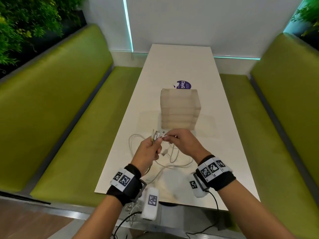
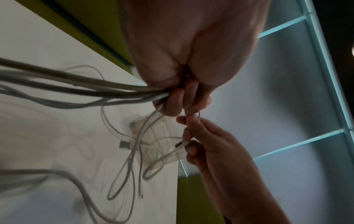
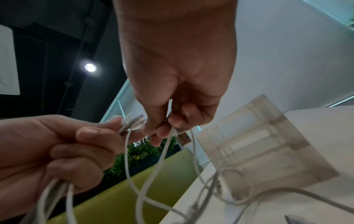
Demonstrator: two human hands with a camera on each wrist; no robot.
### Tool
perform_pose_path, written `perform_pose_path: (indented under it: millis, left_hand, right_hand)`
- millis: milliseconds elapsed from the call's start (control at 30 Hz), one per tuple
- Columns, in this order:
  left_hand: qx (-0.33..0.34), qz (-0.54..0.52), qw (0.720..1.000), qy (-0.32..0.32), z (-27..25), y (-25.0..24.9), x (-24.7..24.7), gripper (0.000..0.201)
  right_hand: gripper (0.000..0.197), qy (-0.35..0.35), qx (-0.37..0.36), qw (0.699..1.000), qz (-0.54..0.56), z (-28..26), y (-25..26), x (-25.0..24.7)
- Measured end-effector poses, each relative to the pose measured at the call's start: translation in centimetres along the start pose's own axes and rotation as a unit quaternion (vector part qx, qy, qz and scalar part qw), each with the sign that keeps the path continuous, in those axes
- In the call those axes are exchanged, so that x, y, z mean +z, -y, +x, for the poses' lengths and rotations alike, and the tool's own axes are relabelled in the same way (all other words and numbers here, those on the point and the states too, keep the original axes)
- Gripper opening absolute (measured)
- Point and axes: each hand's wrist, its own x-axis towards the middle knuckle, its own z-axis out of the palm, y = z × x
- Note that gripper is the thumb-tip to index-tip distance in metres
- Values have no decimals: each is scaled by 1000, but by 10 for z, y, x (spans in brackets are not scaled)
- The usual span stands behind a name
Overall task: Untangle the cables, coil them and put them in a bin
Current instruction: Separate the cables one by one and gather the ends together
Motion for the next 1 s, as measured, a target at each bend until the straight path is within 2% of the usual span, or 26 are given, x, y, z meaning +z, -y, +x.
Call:
perform_pose_path:
  millis: [133, 233, 300, 367, 500, 600, 667, 733, 867, 1000]
  left_hand:
    - [-3, 88, 996, -3, 2, -5, -4, 20]
    - [-8, 134, 991, 21, 2, -4, -10, 21]
    - [-17, 129, 991, 14, 0, -5, -14, 21]
    - [-23, 117, 993, -11, -3, -7, -19, 20]
    - [-23, 96, 995, -26, -9, -11, -34, 19]
    - [-31, 104, 994, 2, -13, -11, -40, 20]
    - [-37, 116, 992, 39, -17, -11, -40, 21]
    - [-42, 122, 988, 82, -22, -11, -39, 22]
    - [-36, 104, 987, 114, -27, -11, -38, 23]
    - [-39, 74, 988, 127, -32, -10, -39, 26]
  right_hand:
    - [12, 12, -16, 1000, 9, -4, 1, 1]
    - [5, 29, -8, 1000, -6, -1, -8, 3]
    - [15, 37, 0, 997, -66, 3, -19, 5]
    - [13, 20, 28, 993, -113, 6, -32, 4]
    - [14, -17, 85, 992, -92, 2, -50, 0]
    - [34, 4, 53, 999, -12, -13, -32, 0]
    - [41, 58, 12, 997, 56, -25, -8, 1]
    - [37, 105, 0, 990, 97, -33, 9, 6]
    - [15, 71, 30, 981, 176, -41, 18, 16]
    - [27, 98, 48, 964, 242, -50, 19, 23]
